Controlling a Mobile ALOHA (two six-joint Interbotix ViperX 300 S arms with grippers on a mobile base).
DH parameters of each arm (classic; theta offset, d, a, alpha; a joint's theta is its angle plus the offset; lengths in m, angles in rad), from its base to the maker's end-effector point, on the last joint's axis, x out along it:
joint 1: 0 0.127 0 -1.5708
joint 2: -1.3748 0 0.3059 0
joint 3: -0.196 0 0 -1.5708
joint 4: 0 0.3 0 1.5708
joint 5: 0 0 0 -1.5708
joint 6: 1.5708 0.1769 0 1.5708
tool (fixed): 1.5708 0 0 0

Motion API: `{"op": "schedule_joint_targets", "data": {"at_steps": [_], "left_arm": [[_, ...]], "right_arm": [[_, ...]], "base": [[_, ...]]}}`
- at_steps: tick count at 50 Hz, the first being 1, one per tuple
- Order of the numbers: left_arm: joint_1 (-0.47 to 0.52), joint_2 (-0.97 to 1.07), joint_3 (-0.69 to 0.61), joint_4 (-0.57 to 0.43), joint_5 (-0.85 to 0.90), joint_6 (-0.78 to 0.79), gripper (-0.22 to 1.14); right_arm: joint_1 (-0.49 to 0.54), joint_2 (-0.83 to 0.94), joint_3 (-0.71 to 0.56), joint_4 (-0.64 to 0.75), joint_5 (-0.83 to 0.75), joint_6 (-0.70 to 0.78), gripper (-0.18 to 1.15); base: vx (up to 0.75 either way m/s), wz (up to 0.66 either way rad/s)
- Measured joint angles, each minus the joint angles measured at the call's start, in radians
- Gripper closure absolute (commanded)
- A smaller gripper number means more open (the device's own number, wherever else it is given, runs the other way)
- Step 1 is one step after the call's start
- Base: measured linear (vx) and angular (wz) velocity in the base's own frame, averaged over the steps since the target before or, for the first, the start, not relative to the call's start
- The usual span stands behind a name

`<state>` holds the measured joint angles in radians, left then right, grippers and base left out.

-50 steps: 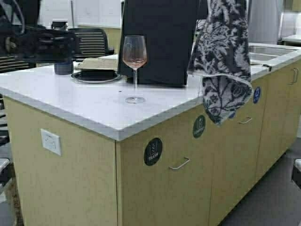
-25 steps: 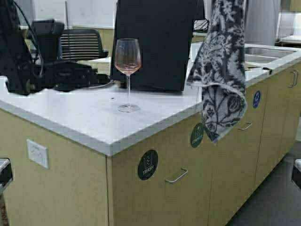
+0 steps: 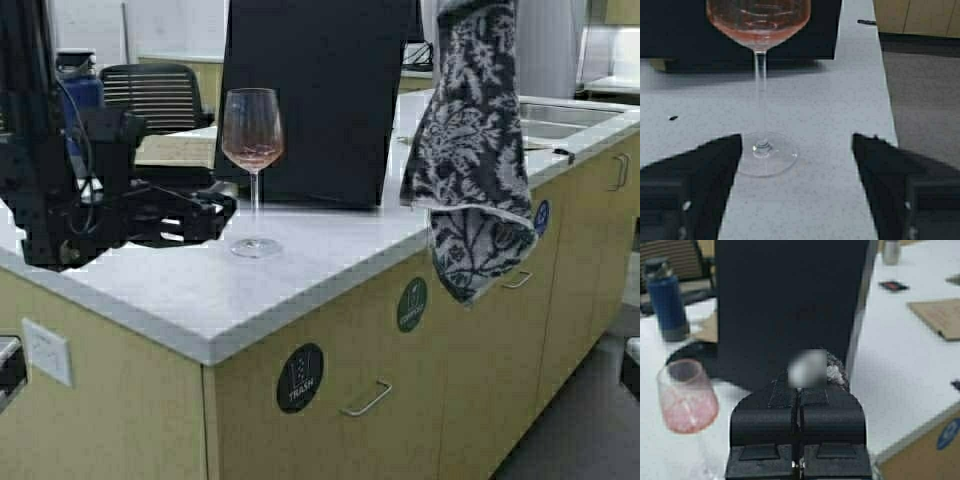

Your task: Get the cloth and wipe up the spill under the wine glass

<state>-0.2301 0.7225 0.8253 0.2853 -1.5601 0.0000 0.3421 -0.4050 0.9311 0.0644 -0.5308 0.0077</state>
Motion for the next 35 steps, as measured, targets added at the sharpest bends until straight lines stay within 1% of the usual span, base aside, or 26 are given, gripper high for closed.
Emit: {"op": "schedule_joint_targets", "data": {"at_steps": [19,35], "left_arm": [[-0.009,0.048,-0.052,0.003,0.000,0.002,-0.07],[-0.011,0.130,-0.161,-0.003,0.014,-0.002,-0.07]], "right_arm": [[0.000,0.002,0.000,0.000,0.000,0.002,0.91],[0.000,0.000,0.000,0.000,0.000,0.002,0.91]], "base": [[0.13,-0.02],[0.10,0.00]]}}
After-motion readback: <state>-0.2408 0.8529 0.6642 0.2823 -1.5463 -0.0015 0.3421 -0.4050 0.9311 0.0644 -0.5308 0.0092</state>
